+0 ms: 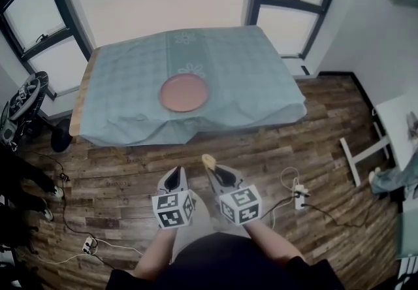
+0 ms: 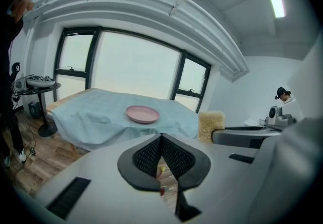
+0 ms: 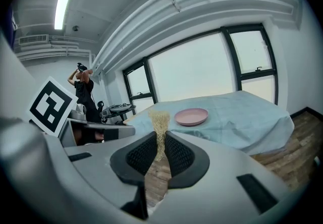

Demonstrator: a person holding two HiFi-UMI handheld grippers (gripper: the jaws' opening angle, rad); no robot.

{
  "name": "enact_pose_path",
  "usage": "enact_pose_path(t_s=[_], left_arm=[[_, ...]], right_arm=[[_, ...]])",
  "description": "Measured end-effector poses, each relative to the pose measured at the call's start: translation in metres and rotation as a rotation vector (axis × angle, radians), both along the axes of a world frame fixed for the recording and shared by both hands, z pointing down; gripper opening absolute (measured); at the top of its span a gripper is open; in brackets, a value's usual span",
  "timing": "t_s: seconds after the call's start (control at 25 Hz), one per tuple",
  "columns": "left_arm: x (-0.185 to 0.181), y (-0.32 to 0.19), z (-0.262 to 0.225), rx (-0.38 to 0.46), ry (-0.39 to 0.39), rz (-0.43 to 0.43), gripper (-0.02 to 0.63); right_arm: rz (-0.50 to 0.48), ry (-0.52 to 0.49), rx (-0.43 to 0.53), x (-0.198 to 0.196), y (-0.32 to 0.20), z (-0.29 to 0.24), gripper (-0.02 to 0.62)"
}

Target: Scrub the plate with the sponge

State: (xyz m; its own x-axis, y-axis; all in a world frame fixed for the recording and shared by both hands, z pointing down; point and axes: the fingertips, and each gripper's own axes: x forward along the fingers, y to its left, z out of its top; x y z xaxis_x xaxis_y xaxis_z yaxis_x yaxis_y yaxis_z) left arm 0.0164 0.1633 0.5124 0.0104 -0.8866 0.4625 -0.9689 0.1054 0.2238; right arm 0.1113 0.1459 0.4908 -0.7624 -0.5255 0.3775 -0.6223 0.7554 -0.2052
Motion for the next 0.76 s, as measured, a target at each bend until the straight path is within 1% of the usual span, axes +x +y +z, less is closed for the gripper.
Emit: enact_pose_path(t_s=[0.36, 0.76], left_arm=[[0.006, 0.014, -0.01, 0.019, -0.013, -0.008, 0.011], [0.007, 0.017, -0.009, 0.013, -0.013, -0.013, 0.011]], right_arm=[[-0.001, -0.001, 0.013, 0.007, 0.012, -0.003, 0.052], [-0.013, -0.002, 0.013, 0.004, 0.016, -0.006, 0.052]])
